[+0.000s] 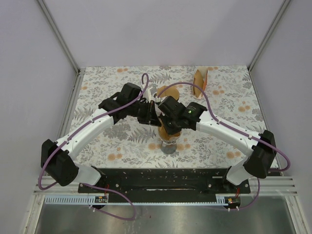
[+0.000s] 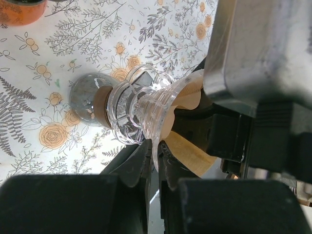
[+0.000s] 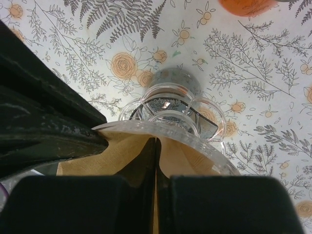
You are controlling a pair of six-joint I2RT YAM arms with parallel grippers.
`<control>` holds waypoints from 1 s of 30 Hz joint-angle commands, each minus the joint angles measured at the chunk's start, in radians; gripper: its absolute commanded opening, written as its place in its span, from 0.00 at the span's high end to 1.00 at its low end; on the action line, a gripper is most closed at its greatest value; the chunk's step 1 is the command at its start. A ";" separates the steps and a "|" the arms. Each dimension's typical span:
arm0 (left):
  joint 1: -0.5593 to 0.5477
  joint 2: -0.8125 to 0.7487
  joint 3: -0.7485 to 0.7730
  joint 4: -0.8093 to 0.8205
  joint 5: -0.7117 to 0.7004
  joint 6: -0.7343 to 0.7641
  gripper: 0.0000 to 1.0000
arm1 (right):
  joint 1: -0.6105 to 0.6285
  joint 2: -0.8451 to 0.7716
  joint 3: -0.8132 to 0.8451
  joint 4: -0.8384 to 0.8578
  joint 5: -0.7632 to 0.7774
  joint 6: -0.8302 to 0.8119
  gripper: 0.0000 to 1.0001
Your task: Place the coffee filter in the dripper
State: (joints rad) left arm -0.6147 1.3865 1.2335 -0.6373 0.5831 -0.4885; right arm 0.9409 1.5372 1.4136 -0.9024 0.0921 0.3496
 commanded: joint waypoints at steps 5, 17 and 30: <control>-0.008 -0.024 0.018 0.010 0.001 0.014 1.00 | 0.012 -0.092 0.065 0.079 -0.032 -0.020 1.00; 0.006 -0.026 0.018 0.002 -0.002 0.010 1.00 | 0.012 -0.127 0.107 0.039 -0.014 -0.027 1.00; 0.006 -0.021 0.024 -0.002 -0.008 0.013 1.00 | -0.077 -0.262 0.116 -0.070 0.137 0.034 0.45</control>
State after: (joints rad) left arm -0.6140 1.3830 1.2335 -0.6548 0.5800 -0.4805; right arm 0.9283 1.2926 1.5505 -0.9237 0.1936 0.3424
